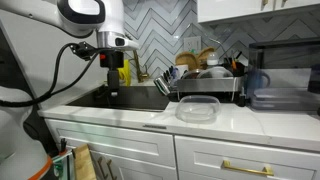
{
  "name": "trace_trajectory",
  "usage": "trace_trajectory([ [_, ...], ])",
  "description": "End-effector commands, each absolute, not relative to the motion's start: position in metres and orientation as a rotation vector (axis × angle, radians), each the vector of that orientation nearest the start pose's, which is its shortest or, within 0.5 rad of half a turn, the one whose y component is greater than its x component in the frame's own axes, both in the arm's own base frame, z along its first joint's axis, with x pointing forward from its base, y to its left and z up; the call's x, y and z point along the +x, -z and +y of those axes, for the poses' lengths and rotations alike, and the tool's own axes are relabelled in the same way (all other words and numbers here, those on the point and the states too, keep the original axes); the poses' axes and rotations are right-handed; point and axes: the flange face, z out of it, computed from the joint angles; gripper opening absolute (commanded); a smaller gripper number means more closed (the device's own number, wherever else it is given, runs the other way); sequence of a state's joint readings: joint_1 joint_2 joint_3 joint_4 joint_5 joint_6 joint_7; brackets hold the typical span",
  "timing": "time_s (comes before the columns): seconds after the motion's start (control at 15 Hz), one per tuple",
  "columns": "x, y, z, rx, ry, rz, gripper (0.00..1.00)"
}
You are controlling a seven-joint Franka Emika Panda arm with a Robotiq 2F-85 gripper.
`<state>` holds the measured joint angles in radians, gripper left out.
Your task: Turn the faucet on then rinse the container under it then close the the faucet
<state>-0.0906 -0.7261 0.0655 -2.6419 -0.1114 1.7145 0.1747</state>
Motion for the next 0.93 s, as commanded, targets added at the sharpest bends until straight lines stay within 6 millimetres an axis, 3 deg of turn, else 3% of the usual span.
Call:
trace_trajectory([
  [0.0,0.306,-0.45,-0.018,-3.275,-0.319,0.318,1.0],
  [0.73,0.306,-0.45,-0.018,-3.275,-0.319,0.318,1.0],
  [0.87,0.323,-0.449,0.003,-3.272,-0.25,0.229,1.0],
])
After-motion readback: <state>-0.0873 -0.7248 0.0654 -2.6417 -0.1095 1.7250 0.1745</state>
